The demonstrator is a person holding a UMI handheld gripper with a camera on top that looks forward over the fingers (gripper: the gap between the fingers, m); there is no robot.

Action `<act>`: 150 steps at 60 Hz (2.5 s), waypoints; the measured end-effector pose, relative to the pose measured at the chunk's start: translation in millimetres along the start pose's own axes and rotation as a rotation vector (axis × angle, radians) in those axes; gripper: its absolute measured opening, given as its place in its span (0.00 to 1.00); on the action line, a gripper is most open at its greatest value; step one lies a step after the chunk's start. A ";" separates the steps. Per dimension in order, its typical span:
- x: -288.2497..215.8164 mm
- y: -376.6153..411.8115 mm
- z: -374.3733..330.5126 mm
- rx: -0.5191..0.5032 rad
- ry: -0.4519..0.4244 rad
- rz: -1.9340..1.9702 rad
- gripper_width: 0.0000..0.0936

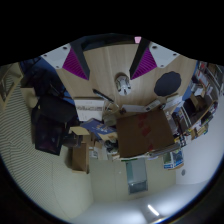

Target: Arrange mouse

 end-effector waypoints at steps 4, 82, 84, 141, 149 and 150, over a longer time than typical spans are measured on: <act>1.3 4.5 2.9 -0.017 0.007 0.002 0.89; 32.8 58.1 241.2 0.093 -0.001 -0.050 0.42; 9.2 64.4 231.6 0.099 -0.051 -0.041 0.42; 98.2 357.9 237.5 -0.211 0.157 -0.151 0.90; 87.1 355.8 208.1 -0.289 0.175 -0.085 0.90; 84.8 353.7 202.8 -0.292 0.177 -0.081 0.90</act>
Point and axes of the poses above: the point between the fingertips, and its own axes, seen from behind it with the camera up: y to the left, x down, z forward, the way the camera looks, the point moved 3 cm from there along -z, backward, against the way the camera looks, and after that the axes turned 8 degrees about -y, right-handed, at the moved point
